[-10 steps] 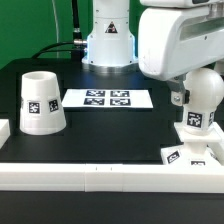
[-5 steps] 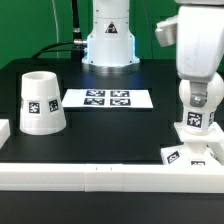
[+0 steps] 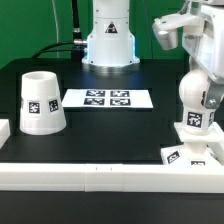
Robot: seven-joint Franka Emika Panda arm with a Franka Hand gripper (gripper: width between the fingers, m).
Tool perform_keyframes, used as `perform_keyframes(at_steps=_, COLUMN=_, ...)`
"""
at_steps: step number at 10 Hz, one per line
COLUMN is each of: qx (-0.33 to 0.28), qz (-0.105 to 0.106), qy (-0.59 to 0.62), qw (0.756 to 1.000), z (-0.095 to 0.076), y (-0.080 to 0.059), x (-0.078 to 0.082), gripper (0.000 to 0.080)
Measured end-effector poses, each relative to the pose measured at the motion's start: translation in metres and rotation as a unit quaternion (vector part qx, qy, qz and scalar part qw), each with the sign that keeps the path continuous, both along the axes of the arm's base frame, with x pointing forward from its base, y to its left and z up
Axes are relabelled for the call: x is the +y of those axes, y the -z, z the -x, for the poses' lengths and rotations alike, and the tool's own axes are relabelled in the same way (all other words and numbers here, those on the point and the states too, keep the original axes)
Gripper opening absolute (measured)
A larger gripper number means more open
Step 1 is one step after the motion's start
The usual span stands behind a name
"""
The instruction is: Assemble lamp
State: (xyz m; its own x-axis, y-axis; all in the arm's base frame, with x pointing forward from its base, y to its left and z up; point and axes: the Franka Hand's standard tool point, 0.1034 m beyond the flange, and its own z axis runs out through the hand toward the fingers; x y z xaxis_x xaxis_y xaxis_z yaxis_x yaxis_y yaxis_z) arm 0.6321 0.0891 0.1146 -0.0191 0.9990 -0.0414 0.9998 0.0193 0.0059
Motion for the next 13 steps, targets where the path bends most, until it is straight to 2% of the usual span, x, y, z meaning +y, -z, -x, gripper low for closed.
perform_keyframes(at_steps=2, qx=0.002, qz=0.004, qy=-0.035, qw=0.999, z=0.0000, y=0.0002, x=-0.0030, gripper=0.0698)
perform_keyframes(at_steps=3, qx=0.002, qz=0.004, qy=-0.030, qw=1.000, z=-0.0001, y=0.0001, x=-0.0032, gripper=0.0599)
perform_keyframes(at_steps=4, qx=0.002, qz=0.004, qy=-0.029, qw=1.000, z=-0.0001, y=0.0002, x=-0.0035, gripper=0.0576)
perform_keyframes(at_steps=8, qx=0.001, qz=0.004, qy=-0.010, qw=1.000, z=-0.0001, y=0.0002, x=-0.0040, gripper=0.0576)
perform_keyframes(at_steps=11, qx=-0.001, qz=0.001, qy=0.137, qw=0.991, z=0.0015, y=0.0004, x=-0.0040, gripper=0.0576)
perform_keyframes(at_steps=13, qx=-0.002, qz=-0.006, qy=0.257, qw=0.966, z=0.0020, y=0.0003, x=-0.0030, gripper=0.0577)
